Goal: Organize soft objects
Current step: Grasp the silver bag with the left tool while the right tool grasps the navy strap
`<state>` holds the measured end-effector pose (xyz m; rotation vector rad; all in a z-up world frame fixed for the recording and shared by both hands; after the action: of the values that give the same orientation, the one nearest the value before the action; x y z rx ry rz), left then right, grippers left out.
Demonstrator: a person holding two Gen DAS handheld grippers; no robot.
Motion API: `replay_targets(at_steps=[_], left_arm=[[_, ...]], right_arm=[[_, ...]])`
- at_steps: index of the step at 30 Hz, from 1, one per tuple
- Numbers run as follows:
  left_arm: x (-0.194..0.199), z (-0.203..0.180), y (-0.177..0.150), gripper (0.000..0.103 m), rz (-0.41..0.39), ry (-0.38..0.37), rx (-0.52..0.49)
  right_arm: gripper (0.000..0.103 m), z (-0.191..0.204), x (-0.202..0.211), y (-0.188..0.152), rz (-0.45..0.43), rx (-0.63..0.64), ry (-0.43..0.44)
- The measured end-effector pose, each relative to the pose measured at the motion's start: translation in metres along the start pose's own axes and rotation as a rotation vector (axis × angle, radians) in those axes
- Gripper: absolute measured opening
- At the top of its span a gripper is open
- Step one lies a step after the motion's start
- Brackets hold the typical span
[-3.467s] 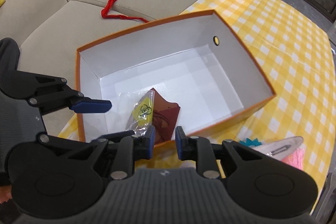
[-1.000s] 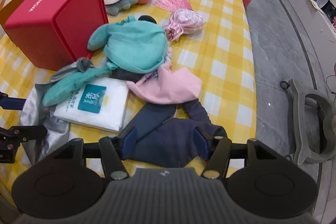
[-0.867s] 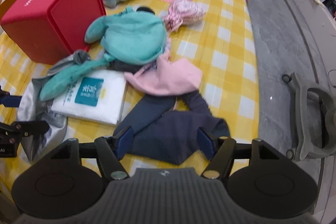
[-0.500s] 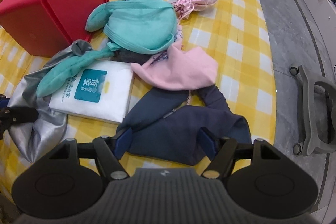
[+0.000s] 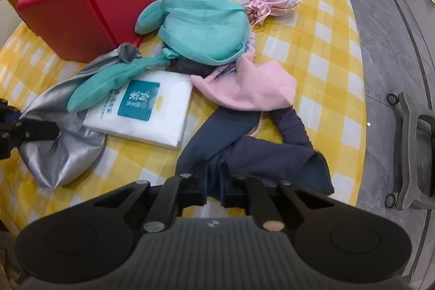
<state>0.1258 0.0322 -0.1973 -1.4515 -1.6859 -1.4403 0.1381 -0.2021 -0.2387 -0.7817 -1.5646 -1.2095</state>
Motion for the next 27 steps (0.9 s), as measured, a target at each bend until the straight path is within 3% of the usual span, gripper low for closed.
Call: replay_targets(at_steps=[14,22,27], left_arm=[[0.022,-0.002,0.003,0.01,-0.052,0.011,0.009],[0.04,-0.001,-0.003,0.003,-0.081,0.004,0.023],[0.045,-0.004,-0.004,0.004,-0.09,-0.006,0.022]], right_arm=[[0.004,-0.016,0.044,-0.011,-0.086,-0.154,0.077],[0.004,-0.02,0.072,-0.022,-0.141,-0.262,0.109],[0.004,-0.015,0.084,-0.029,-0.157,-0.264,0.108]])
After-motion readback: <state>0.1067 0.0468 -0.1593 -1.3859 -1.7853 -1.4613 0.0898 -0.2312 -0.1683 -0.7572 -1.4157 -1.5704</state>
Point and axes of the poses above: each gripper's, at about its wrist camera, not at the fingertips, and x roughly against the way its jaws point, z to its left, y to its top, the point moved 10 cm from there along -x, roughly the way its jaws point, and after that the axes turned 4 degrees about -y, right-handed, at the moved point
